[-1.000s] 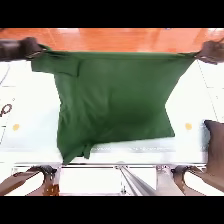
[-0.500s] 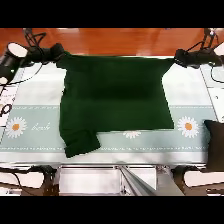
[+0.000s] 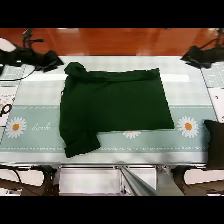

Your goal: Fold the shirts.

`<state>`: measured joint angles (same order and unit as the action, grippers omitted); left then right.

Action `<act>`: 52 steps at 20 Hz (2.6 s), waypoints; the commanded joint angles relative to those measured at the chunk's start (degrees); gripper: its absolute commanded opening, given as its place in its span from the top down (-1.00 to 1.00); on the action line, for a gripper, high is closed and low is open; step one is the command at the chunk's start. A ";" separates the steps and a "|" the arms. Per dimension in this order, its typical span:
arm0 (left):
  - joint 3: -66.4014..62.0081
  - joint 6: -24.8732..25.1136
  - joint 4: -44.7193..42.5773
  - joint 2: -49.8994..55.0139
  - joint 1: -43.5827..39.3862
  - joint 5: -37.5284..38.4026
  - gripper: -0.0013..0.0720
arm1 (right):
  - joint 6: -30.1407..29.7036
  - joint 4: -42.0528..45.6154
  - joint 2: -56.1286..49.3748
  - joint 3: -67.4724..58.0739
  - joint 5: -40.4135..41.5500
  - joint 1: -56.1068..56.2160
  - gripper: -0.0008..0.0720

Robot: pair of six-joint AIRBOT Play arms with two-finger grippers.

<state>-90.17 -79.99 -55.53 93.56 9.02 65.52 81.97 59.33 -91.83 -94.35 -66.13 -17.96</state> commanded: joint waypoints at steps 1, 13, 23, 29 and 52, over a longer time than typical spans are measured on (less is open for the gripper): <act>3.43 -0.39 -2.10 -4.66 7.91 17.66 -0.40 | -0.28 -0.15 4.52 1.40 -15.30 -8.24 -0.15; 55.80 1.97 -0.98 -29.29 22.60 13.42 -0.40 | -14.88 -15.98 30.34 51.87 -5.35 -14.45 -0.15; 65.40 3.26 3.74 -29.92 22.73 7.67 -0.40 | -15.50 -15.91 30.40 51.87 -6.08 -14.43 -0.15; 65.83 2.78 7.13 -29.73 18.16 2.93 -0.40 | -15.65 -15.93 30.40 51.87 -5.42 -14.43 -0.15; 62.05 3.67 9.73 -28.98 9.53 -3.06 0.92 | -13.16 -10.45 20.48 60.30 -9.29 -25.77 -0.15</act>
<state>-28.05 -76.47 -45.82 64.60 18.59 62.96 70.39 51.81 -68.40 -34.39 -75.22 -43.64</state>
